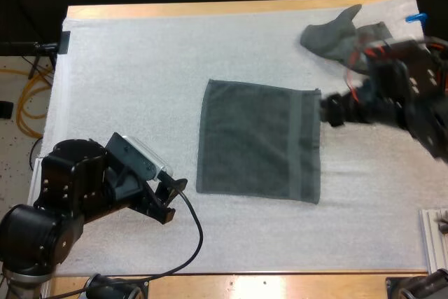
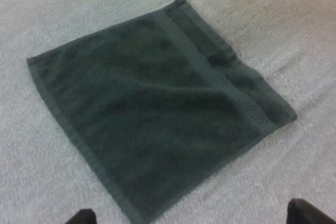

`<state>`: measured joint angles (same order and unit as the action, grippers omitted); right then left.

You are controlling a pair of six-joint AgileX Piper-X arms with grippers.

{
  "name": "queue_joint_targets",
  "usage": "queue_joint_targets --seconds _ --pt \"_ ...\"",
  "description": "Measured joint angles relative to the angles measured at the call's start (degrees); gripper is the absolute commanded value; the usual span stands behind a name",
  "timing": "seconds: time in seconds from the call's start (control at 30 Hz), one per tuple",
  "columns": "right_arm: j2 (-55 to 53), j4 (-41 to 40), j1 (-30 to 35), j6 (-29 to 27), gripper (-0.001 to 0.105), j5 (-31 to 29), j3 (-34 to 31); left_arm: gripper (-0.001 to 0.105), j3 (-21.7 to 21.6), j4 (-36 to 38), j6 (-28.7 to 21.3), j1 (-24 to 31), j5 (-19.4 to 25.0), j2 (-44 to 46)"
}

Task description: Pick towel from pile fold and stack

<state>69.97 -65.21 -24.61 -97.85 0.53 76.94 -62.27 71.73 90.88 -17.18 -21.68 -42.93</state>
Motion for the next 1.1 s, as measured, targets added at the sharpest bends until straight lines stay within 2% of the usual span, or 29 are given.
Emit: queue_joint_targets --seconds 0.27,0.5,0.67,0.8,0.93,1.1 --pt "-15.95 -0.37 0.94 8.7 0.077 -0.04 -19.52 0.069 1.04 0.15 0.0 0.0 0.0 0.0" --pt "-20.95 3.44 0.96 17.32 0.077 1.82 -34.95 0.069 1.89 0.15 0.0 0.0 0.0 0.0" --pt "-19.89 12.93 2.57 22.97 0.077 10.02 -44.69 0.069 2.01 0.62 0.0 0.0 0.0 0.0" --pt "-16.77 21.67 7.45 27.21 0.077 17.39 -51.06 0.069 2.01 0.61 0.0 0.0 0.0 0.0" --pt "-12.29 30.36 11.96 29.73 0.077 25.92 -53.86 0.069 2.01 0.61 0.0 0.0 0.0 0.0" --pt "-4.5 37.67 12.89 31.13 0.077 34.35 -54.41 0.069 2.01 0.61 0.0 0.0 0.0 0.0"
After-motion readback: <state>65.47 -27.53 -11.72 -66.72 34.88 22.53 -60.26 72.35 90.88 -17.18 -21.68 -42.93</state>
